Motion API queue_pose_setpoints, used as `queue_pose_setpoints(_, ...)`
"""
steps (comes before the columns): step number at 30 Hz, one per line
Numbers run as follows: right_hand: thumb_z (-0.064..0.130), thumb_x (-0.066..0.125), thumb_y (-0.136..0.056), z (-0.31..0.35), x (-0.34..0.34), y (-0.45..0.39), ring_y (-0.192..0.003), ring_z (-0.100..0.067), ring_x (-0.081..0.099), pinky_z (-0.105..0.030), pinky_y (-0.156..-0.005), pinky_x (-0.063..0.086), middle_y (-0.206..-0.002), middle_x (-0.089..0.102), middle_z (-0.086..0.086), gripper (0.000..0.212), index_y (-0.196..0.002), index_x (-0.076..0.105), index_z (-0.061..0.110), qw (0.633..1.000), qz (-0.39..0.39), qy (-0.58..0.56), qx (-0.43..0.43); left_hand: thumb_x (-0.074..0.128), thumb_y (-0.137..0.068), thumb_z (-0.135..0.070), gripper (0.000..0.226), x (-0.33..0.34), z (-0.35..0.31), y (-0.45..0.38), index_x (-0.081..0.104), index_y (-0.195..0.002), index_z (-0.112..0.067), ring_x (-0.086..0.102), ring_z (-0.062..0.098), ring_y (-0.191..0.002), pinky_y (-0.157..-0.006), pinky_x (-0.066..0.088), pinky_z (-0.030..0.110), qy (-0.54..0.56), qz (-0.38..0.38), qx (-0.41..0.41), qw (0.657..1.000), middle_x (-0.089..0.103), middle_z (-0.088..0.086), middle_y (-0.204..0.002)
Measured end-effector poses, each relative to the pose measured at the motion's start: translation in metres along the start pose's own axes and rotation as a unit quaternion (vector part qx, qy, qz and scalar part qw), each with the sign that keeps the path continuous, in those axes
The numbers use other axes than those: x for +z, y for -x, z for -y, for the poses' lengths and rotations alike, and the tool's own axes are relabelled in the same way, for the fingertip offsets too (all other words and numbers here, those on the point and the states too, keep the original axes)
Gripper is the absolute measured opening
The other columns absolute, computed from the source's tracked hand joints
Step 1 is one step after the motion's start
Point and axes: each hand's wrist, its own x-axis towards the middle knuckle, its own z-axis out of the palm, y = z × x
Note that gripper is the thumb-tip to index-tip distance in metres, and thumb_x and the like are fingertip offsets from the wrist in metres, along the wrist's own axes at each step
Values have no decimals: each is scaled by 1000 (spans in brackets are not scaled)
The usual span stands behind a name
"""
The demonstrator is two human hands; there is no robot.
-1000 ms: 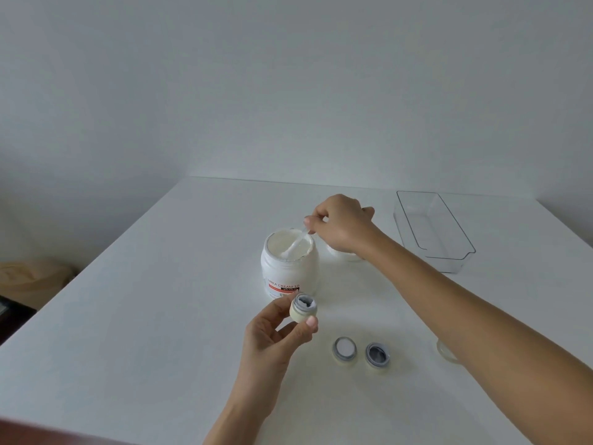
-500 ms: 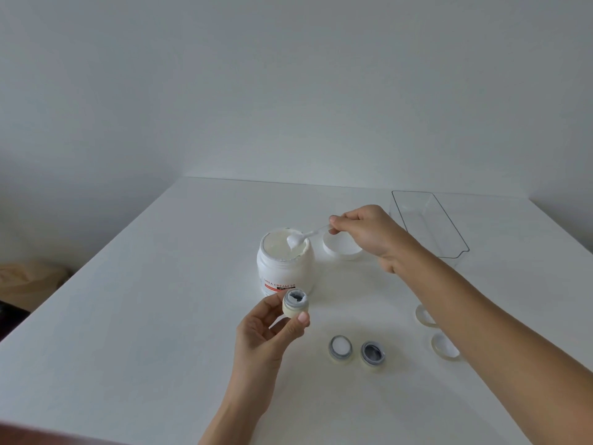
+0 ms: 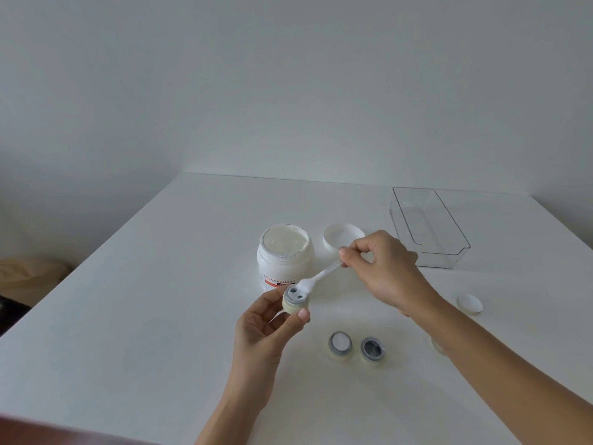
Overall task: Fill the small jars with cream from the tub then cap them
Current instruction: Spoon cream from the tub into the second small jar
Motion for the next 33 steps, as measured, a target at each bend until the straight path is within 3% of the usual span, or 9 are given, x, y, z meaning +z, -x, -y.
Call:
queue_pose_setpoints(5, 32, 58, -92, 1, -4, 10, -103, -14, 49, -24, -77, 14, -98, 52, 3, 23, -70, 63, 33, 993, -78, -37, -75, 83, -63, -27, 42, 0, 0, 0, 76, -103, -19, 69, 12, -75, -72, 56, 21, -14, -5, -3, 1000, 76, 2, -90)
queue_pose_setpoints(8, 28, 63, -90, -2, 5, 22, -88, -15, 50, -28, -84, 22, -91, 45, 4, 15, -77, 69, 24, 973, -158, -35, -164, 83, -64, -29, 40, 0, 1, 0, 76, -102, -18, 69, 12, -77, -72, 55, 20, -16, -7, -8, 1000, 77, 3, -88)
queue_pose_setpoints(13, 29, 61, -88, -14, 12, 31, -81, -17, 47, -34, -79, 24, -92, 41, 3, 18, -77, 72, 20, 892, -269, 82, -353, 83, -65, -30, 39, 0, 0, 1, 76, -100, -15, 69, 12, -75, -72, 56, 21, -16, -7, -10, 1000, 75, 2, -84)
queue_pose_setpoints(18, 30, 65, -90, -32, 12, 39, -84, -15, 43, -36, -75, 22, -93, 39, 4, 5, -92, 69, 29, 834, -280, 140, -454, 83, -66, -32, 40, 0, -1, 1, 76, -101, -12, 68, 15, -75, -75, 56, 24, -16, -4, -13, 1000, 74, 4, -82)
queue_pose_setpoints(25, 32, 62, -91, -40, 1, 41, -81, -14, 43, -35, -78, 22, -92, 39, 4, 5, -94, 65, 31, 838, -305, 101, -442, 83, -65, -31, 42, 1, -2, 1, 76, -102, -12, 71, 19, -83, -77, 57, 24, -5, -6, -17, 1000, 76, 5, -87)
queue_pose_setpoints(29, 32, 60, -90, -28, -6, 26, -77, -15, 46, -35, -78, 26, -90, 41, 4, 23, -80, 75, 20, 870, -343, 32, -354, 83, -66, -29, 43, 1, -2, 1, 75, -105, -13, 74, 24, -96, -80, 57, 24, 5, -8, -18, 1000, 77, 8, -97)
queue_pose_setpoints(33, 33, 66, -85, 0, -7, -2, -80, -20, 50, -33, -79, 20, -89, 48, -1, 14, -77, 75, 24, 910, -302, 34, -281, 83, -69, -25, 42, 2, -1, 1, 74, -108, -14, 71, 29, -106, -85, 56, 25, 17, 1, -16, 1000, 76, 10, -107)
